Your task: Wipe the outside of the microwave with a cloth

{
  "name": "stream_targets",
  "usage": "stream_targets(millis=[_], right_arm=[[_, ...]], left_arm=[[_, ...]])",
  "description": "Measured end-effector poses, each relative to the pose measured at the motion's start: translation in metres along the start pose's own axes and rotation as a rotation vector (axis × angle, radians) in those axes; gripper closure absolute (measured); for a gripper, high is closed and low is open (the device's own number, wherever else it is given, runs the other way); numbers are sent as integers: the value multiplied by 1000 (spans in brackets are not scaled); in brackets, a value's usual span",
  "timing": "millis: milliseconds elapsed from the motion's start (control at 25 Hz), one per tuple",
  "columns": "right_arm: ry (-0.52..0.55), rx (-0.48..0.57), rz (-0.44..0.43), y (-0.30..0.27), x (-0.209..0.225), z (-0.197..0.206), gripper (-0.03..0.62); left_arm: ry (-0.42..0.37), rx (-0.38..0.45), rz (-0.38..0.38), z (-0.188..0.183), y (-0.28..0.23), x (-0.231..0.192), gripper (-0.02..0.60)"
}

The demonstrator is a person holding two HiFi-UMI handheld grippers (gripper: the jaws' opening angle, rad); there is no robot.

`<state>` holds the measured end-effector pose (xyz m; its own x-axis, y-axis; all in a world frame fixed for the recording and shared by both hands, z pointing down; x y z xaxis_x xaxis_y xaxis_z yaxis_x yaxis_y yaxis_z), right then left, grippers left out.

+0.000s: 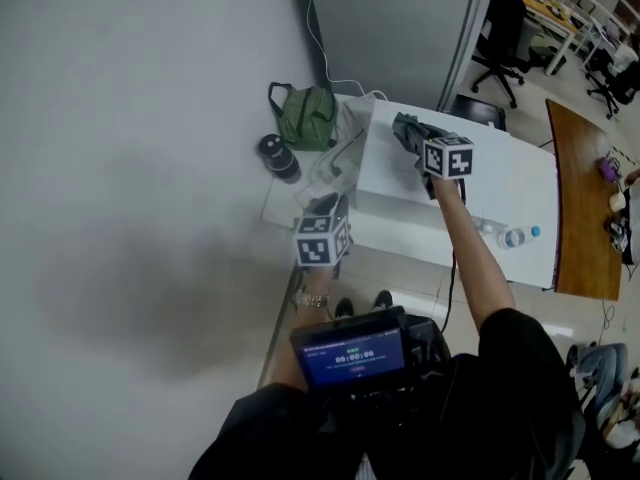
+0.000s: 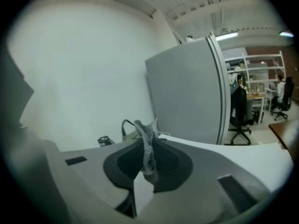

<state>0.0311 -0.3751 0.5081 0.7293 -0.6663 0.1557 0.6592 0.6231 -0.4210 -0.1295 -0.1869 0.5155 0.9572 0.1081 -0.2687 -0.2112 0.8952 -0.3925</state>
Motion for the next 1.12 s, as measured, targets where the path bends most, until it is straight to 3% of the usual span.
stream_targets(millis=[120,240,360,440,560,680,1000,1120], right_arm=[[-43,-189,-8,-74,10,-1,560],[3,-328,16,-119,14,12,560],[69,-406,60,-136,28,25,559],[83,-405,65,-133,41,31,557],[82,-381,114,-111,70,35,557],[56,-354,199,-76,117,44,557],[-52,-351,558,81,271,89,557],[-72,-387,609,113,294,103,557]], left_arm=[[10,20,-64,-3,17,-20,531],[34,32,-130,-1,36,-41,531],[60,45,-186,-1,50,-60,531],[69,47,-207,0,54,-66,531],[56,36,-203,1,48,-63,531],[40,24,-144,1,31,-42,532],[-54,-2,17,-2,-6,21,531],[-57,1,35,-2,-6,28,531]])
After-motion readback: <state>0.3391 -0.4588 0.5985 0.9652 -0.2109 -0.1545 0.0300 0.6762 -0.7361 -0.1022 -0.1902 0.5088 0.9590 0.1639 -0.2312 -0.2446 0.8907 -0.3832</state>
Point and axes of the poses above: the fingertips, and each gripper's own axes: y backward along the fingers, x to its right, z out of its underside, the point moved 3 cm from there along y, backward along the fingers, and after that the axes turned 3 degrees about y, right-handed, at the moved point
